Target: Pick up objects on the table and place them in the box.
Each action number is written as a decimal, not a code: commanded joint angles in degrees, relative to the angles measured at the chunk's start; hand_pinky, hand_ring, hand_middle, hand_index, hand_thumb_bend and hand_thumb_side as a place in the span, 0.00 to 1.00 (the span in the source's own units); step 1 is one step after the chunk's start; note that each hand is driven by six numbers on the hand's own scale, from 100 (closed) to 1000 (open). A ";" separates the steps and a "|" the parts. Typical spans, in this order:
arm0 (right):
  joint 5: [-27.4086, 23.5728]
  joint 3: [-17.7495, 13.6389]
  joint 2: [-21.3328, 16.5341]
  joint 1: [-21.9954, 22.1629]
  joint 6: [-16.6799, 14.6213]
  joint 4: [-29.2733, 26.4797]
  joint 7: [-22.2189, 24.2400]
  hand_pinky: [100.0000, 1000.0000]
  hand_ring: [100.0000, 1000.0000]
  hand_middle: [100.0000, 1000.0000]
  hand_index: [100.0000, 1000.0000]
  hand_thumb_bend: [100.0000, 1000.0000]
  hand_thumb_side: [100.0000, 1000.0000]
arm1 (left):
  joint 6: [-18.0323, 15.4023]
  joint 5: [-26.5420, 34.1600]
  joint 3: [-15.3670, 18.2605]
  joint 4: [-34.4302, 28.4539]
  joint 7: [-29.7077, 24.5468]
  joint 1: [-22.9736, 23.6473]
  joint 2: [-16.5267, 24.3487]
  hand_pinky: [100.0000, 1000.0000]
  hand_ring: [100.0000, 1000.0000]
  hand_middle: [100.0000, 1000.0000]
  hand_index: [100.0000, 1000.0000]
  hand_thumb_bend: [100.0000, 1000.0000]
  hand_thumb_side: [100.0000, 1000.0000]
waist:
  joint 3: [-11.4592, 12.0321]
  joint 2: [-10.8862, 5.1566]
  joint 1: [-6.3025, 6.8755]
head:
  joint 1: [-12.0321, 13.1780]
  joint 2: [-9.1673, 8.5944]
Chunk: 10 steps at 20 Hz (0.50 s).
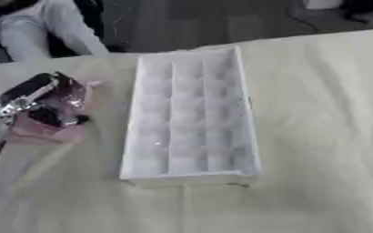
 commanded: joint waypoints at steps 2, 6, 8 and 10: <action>0.00 -0.27 -0.63 -0.65 0.33 -1.10 0.02 0.78 0.83 0.84 0.77 0.32 1.00 | -1.21 -2.35 -2.43 -0.44 4.69 1.44 -1.61 0.00 0.00 0.00 0.03 0.15 0.00 | -0.14 -0.22 -0.59 | 0.70 0.14; 0.01 -0.17 -0.67 -0.67 0.72 -1.10 0.00 0.77 0.83 0.84 0.77 0.31 1.00 | -2.72 -2.82 -3.21 -1.94 7.76 2.10 -0.92 0.00 0.00 0.00 0.03 0.23 0.00 | 0.27 -0.30 -0.47 | 0.39 0.08; 0.08 -0.17 -0.68 -0.62 0.85 -1.10 0.02 0.77 0.83 0.84 0.77 0.32 1.00 | -3.12 -2.94 -3.37 -3.21 8.74 2.78 -0.35 0.00 0.00 0.00 0.03 0.25 0.00 | 0.39 -0.31 -0.45 | 0.40 0.08; 0.15 -0.21 -0.68 -0.53 0.98 -1.10 0.00 0.77 0.83 0.84 0.76 0.32 1.00 | -3.53 -2.96 -3.62 -4.85 9.36 3.91 0.90 0.00 0.00 0.00 0.03 0.27 0.00 | 0.47 -0.35 -0.37 | 0.37 0.12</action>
